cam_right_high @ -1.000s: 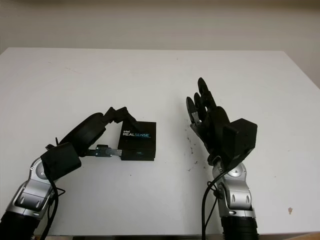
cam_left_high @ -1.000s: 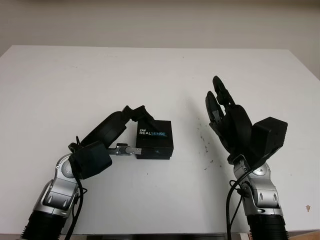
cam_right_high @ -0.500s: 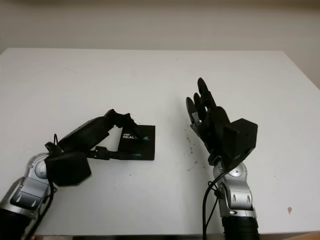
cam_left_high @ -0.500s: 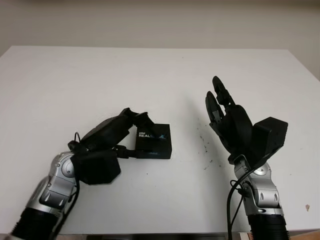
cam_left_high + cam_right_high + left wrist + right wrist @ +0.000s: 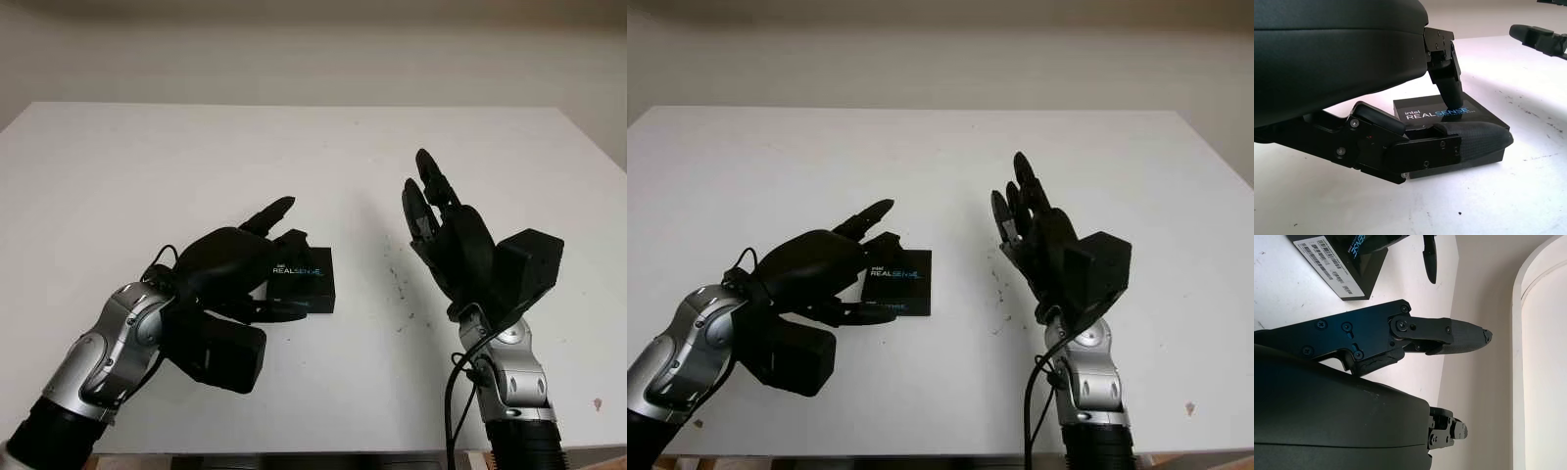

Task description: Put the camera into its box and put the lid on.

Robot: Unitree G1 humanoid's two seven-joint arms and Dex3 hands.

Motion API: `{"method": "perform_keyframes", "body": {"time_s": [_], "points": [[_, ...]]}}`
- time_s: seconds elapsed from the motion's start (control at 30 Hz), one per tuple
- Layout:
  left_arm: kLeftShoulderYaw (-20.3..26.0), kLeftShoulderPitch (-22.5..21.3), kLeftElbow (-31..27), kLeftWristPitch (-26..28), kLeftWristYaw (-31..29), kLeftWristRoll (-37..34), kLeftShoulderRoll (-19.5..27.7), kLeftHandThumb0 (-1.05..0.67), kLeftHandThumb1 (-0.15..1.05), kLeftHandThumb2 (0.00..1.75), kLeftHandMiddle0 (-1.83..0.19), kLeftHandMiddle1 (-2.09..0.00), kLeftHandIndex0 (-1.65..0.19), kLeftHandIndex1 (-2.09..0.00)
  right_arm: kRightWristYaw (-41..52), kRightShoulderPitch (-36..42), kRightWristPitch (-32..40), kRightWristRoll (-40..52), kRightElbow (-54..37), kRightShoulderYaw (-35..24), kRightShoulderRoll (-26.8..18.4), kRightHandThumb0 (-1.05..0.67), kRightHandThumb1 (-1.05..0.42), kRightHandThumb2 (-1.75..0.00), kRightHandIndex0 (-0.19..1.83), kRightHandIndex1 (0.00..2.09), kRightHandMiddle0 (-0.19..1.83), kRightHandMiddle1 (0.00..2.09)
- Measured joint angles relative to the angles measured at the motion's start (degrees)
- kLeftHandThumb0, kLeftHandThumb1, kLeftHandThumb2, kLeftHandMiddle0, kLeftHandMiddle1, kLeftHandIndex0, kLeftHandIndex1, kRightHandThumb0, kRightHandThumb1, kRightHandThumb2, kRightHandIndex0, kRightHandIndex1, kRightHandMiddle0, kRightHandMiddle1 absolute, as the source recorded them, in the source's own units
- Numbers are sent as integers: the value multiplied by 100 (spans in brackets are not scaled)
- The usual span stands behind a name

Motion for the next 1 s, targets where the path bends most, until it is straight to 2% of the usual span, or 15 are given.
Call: {"method": "perform_keyframes", "body": {"time_s": [0.2, 0.3, 0.43, 0.57, 0.77, 1.0], "points": [[333, 250, 268, 162, 189, -880, -178, -90, 105, 61, 19, 0, 8, -3, 41, -1, -6, 25, 0, 0, 0, -70, -105, -44, 0, 5, -2, 5], [717, 320, 247, 339, 174, -1734, -331, -87, 105, 57, 19, 0, 8, -4, 83, -4, -19, 64, 0, -17, -4, -70, -105, -43, -1, 5, -2, 5], [1357, 291, 257, 263, 252, -3105, -709, -85, 105, 54, 19, 0, 13, -3, 128, -42, -112, 74, 0, 7, 2, -71, -105, -46, -1, 5, -2, 5], [1890, 241, 294, 356, 691, -4113, -1255, -82, 105, 55, 19, 0, 19, 0, 208, -191, -138, 137, 0, 40, 5, -72, -105, -51, -2, 4, -2, 5], [2423, 214, 453, 555, 1408, -4950, -1919, -78, 105, 47, 19, 0, 19, 0, 184, -463, -172, 22, 30, 146, 12, -68, -105, -63, -5, 3, -4, 3], [2691, 420, 490, 708, 1574, -5517, -2227, -75, 105, 46, 19, 0, 19, 0, -25, -641, 74, 28, 174, 199, 161, -68, -105, -66, -15, 0, -13, 1]]}}
